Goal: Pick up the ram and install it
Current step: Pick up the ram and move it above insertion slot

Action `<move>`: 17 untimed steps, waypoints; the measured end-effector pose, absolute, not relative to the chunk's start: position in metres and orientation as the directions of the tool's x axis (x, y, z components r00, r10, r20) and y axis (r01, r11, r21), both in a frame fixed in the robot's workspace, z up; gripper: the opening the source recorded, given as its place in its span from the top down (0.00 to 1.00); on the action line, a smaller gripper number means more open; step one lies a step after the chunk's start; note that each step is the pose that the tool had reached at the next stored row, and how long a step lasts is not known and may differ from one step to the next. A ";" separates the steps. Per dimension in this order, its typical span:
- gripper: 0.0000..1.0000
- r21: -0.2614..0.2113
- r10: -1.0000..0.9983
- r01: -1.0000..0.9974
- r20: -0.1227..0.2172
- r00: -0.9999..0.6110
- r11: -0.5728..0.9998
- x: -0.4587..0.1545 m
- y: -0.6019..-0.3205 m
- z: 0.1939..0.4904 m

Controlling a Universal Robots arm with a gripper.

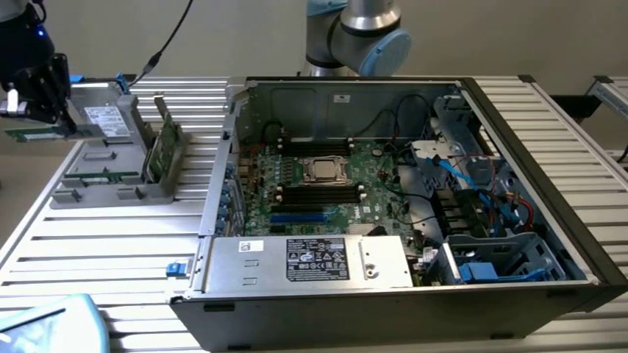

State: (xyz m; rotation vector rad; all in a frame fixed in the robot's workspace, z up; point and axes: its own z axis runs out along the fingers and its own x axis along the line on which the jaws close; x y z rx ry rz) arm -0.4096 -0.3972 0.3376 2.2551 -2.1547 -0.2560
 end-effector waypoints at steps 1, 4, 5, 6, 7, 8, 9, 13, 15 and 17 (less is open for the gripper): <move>0.87 0.123 -0.993 -0.991 -0.110 0.038 -0.052 -0.409 -0.397 0.339; 0.87 0.128 -0.993 -0.990 -0.110 0.038 -0.052 -0.405 -0.397 0.342; 0.87 0.128 -0.993 -0.990 -0.110 0.038 -0.052 -0.404 -0.397 0.342; 0.87 0.129 -0.993 -0.990 -0.110 0.038 -0.052 -0.403 -0.397 0.343; 0.87 0.129 -0.993 -0.990 -0.110 0.038 -0.052 -0.402 -0.397 0.343; 0.87 0.129 -0.993 -0.990 -0.110 0.038 -0.052 -0.400 -0.397 0.343; 0.87 0.129 -0.993 -0.990 -0.110 0.038 -0.052 -0.399 -0.397 0.344; 0.87 0.131 -0.993 -0.990 -0.111 0.037 -0.052 -0.392 -0.397 0.346; 0.87 0.132 -0.993 -0.990 -0.111 0.037 -0.052 -0.388 -0.397 0.348; 0.87 0.134 -0.993 -0.990 -0.111 0.037 -0.052 -0.385 -0.397 0.350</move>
